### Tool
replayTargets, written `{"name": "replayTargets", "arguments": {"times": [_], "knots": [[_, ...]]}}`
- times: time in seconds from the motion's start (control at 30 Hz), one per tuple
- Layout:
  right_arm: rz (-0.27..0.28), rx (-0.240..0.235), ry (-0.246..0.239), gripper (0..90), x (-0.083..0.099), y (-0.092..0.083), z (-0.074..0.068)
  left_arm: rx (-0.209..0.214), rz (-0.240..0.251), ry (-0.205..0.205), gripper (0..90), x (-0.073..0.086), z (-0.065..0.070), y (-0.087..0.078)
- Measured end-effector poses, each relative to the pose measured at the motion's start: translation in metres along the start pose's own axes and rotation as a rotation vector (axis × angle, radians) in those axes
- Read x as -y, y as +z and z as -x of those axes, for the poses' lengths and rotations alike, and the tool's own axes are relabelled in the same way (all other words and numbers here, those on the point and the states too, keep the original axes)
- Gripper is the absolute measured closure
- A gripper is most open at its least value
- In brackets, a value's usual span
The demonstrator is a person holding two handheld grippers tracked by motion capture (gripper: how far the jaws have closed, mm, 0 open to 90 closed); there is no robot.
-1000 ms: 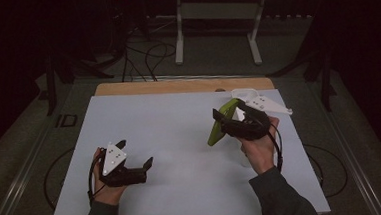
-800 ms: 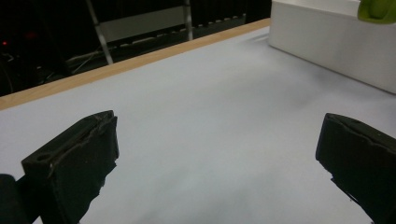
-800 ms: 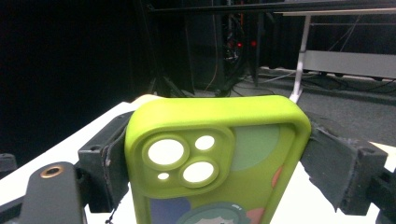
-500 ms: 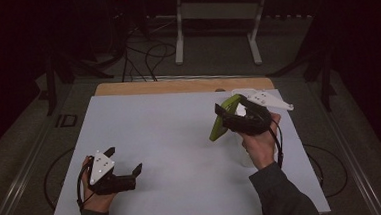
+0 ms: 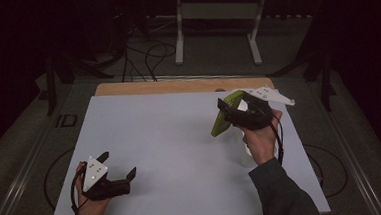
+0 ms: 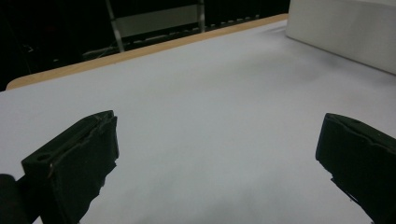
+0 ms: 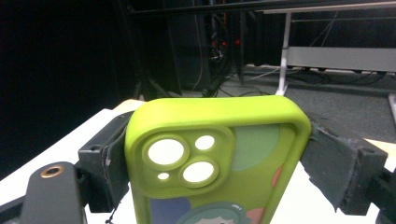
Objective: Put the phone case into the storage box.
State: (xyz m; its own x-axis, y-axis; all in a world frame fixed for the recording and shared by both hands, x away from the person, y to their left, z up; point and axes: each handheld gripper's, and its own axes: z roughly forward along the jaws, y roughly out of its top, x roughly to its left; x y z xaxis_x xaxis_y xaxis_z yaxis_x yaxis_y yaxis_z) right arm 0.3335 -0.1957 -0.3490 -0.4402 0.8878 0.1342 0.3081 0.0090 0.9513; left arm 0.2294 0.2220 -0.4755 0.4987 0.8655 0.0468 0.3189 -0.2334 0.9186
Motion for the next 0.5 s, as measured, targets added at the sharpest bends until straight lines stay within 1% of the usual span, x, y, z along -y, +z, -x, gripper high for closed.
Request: {"name": "replayTargets", "arguments": {"times": [0.17,0.5], "knots": [[0.009,0.018,-0.006,16.7,-0.007,0.001,0.001,-0.004,0.000,-0.002,0.0,0.001,-0.001,-0.001],[0.010,0.052,0.005,16.7,-0.013,0.008,0.008,-0.007,-0.008,0.002,0.0,0.003,0.000,-0.001]]}}
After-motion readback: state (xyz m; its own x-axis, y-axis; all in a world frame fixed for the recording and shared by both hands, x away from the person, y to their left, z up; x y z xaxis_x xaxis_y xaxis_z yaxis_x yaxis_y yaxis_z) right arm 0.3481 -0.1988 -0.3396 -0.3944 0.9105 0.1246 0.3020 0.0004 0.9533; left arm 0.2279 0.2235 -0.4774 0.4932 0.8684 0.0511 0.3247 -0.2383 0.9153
